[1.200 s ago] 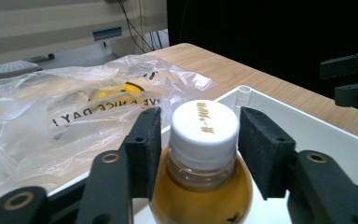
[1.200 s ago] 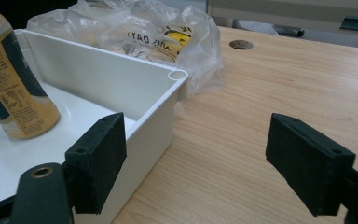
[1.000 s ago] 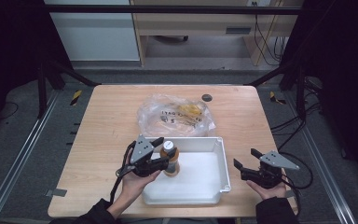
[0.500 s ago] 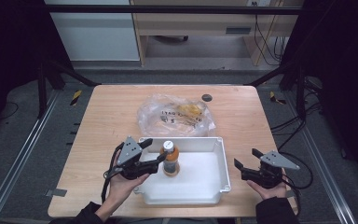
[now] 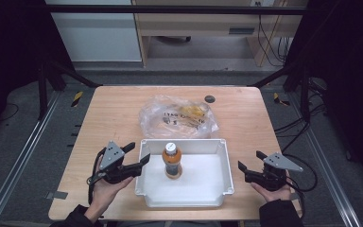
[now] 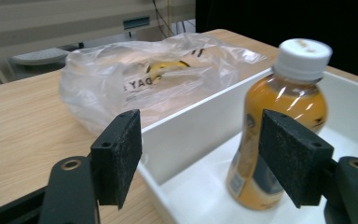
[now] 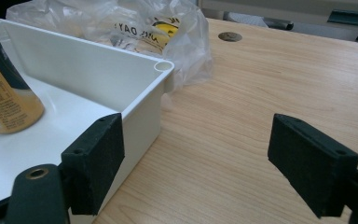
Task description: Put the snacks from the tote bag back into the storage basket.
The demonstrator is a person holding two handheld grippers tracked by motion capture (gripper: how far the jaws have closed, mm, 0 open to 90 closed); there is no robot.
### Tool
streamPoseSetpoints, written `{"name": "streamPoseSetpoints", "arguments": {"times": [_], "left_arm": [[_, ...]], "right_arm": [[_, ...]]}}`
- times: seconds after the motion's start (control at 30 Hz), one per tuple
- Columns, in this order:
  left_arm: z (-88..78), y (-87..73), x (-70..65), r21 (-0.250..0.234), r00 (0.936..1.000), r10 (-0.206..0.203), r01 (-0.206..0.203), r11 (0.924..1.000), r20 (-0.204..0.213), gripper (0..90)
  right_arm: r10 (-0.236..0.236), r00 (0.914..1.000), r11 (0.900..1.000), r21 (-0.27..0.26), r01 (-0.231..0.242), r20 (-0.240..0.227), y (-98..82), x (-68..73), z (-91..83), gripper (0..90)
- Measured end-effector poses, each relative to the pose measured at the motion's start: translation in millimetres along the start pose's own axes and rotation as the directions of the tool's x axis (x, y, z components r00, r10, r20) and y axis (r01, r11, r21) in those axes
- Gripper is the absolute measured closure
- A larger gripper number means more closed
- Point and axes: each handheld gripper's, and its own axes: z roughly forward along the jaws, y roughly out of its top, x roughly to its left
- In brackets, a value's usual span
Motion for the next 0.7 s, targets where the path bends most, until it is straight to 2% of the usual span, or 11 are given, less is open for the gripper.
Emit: {"name": "streamPoseSetpoints", "arguments": {"times": [0.43, 0.7], "left_arm": [[-13.8, -27.5, 34.8, 0.033, 0.9983, -0.025, 0.027, 0.9991, -0.052, 28.8], [-9.4, -41.6, 47.5, 0.079, 0.9958, -0.029, 0.036, 0.9962, -0.086, 27.9]], "right_arm": [[-0.012, 0.9999, 1.000, 0.010, 0.012, 0.012, -0.8, -0.7, 0.0, 18.7], [0.004, 0.9998, 1.000, -0.002, -0.004, 0.018, -2.9, -5.5, -2.7, 19.5]]}}
